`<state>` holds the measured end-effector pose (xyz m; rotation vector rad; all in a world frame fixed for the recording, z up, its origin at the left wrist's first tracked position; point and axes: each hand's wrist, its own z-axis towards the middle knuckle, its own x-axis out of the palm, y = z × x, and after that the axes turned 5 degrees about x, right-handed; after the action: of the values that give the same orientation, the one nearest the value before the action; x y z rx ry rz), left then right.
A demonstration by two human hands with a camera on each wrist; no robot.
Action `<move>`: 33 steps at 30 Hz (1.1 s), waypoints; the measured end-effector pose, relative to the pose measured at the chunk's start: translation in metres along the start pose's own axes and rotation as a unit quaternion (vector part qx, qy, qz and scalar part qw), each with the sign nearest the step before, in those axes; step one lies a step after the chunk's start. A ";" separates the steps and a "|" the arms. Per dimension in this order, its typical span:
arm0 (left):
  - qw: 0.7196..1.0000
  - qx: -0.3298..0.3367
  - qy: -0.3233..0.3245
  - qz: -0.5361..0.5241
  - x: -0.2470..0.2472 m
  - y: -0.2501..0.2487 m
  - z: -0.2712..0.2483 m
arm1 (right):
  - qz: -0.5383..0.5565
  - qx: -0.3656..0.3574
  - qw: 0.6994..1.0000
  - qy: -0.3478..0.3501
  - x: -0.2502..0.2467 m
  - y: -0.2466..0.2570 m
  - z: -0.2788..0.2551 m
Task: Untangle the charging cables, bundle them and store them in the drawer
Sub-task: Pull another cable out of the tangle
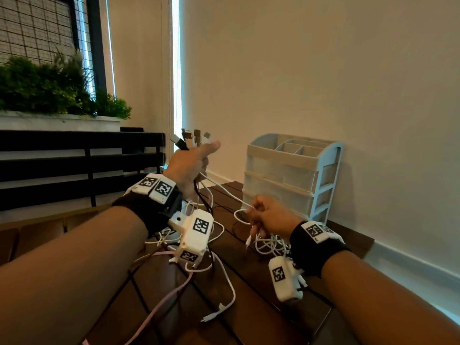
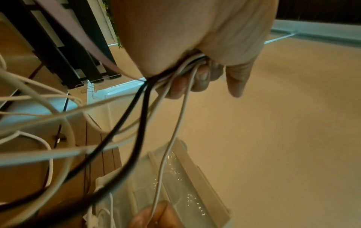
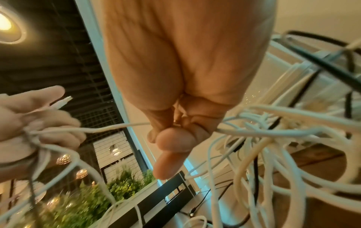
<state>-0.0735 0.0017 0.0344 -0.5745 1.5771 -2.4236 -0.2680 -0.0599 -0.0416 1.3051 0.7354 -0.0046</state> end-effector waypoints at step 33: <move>0.838 0.100 0.084 0.529 0.007 -0.007 0.003 | -0.349 -0.078 0.923 -0.142 -0.043 0.011 0.023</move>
<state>-0.0780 -0.0004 0.0438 0.4808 1.1554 -1.7120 -0.2862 -0.0935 -0.0090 0.8100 0.8936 -0.6862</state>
